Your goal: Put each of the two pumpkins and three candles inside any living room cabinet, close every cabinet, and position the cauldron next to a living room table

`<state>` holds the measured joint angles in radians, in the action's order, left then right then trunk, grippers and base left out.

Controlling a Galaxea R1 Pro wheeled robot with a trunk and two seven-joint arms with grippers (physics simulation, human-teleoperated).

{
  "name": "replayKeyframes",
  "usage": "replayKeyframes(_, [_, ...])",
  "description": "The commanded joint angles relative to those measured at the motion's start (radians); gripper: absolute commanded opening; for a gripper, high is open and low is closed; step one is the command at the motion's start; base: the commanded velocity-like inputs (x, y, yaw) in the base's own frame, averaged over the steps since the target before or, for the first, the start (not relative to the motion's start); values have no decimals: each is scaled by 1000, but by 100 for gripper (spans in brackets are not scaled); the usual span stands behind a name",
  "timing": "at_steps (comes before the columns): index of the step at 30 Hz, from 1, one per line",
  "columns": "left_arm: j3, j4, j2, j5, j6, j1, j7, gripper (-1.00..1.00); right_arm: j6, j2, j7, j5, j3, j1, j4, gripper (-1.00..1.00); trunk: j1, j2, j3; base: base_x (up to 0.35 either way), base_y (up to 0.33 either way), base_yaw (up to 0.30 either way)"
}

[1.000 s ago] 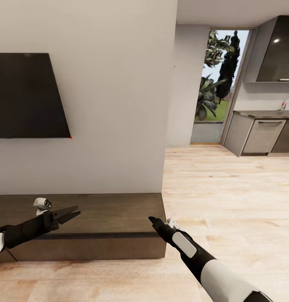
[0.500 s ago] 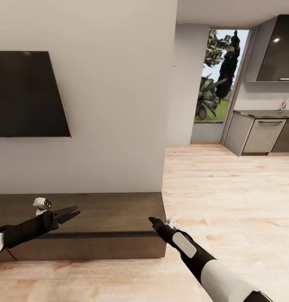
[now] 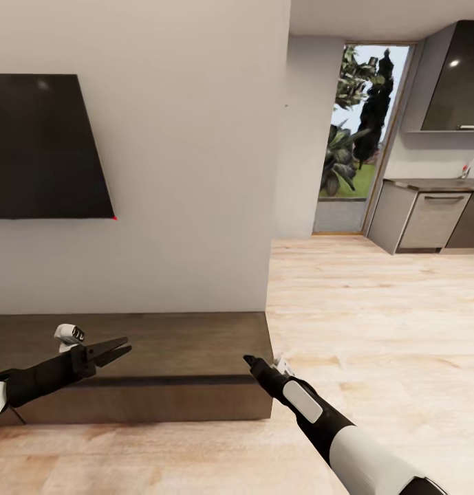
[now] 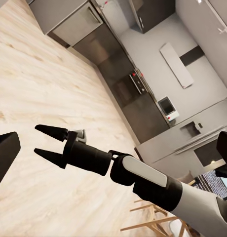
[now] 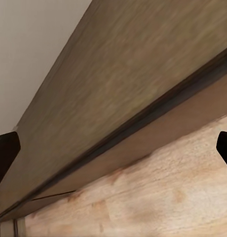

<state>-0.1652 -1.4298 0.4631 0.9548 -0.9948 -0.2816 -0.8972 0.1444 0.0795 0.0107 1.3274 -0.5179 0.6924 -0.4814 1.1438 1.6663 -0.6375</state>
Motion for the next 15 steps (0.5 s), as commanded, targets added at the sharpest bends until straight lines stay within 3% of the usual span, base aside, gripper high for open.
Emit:
replayKeyframes(1, [0,0,0,-1,-4,-1,-3,100,0,-1,-15,6,-4,1,0,100,4,8,-4,0,0,0])
replayKeyframes(15, [1,0,-9,-1,-4,-1,-3,100,0,-1,-38,4,-4,0,0,100,58,106,-48,0,0,0])
